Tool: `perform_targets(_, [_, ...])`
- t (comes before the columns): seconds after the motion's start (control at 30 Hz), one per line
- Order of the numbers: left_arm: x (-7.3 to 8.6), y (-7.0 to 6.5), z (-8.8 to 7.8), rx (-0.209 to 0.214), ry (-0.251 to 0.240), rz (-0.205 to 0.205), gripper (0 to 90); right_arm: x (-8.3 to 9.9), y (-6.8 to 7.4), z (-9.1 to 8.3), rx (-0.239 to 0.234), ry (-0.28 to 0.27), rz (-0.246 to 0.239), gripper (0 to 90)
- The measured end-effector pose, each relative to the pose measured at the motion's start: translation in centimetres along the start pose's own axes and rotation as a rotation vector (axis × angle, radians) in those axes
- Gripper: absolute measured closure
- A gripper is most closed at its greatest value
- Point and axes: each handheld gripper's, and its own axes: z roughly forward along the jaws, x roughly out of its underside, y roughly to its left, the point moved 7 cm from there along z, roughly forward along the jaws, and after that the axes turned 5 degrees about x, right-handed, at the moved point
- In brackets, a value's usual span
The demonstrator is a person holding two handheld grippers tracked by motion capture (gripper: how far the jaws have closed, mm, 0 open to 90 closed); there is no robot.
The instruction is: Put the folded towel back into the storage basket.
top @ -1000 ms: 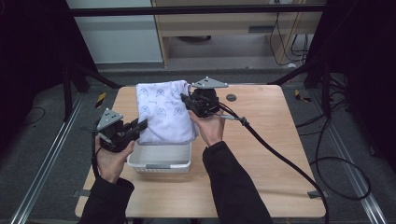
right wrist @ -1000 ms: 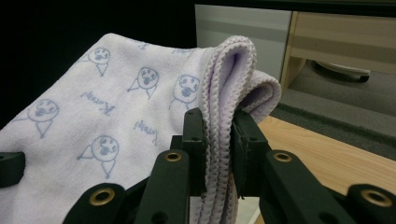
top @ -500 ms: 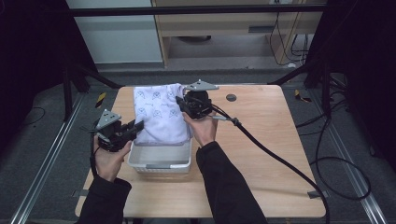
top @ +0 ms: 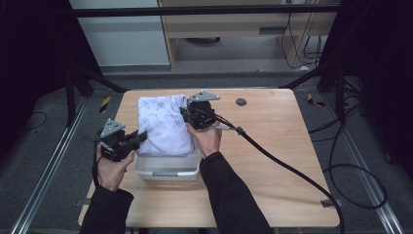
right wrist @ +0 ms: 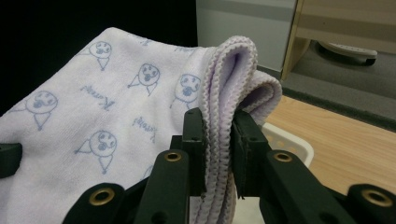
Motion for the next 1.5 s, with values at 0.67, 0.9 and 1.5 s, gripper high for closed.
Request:
perform_targets(0.67, [2.3,0.9,1.5,-0.017,0.072,0.003,74.3,2.2,0.6,1.8,0.011,0.049,-0.009,77.2])
perform_targets(0.9, [2.8,0.6,2.3,-0.013,0.091,0.009,74.4,3.2,-0.1,2.0,0.014,0.067,0.003,77.2])
perform_targets(1.5, [4.3,1.3,3.9,-0.030,0.151,0.002,73.8,5.6,-0.7,3.6,0.026,0.110,0.022,76.8])
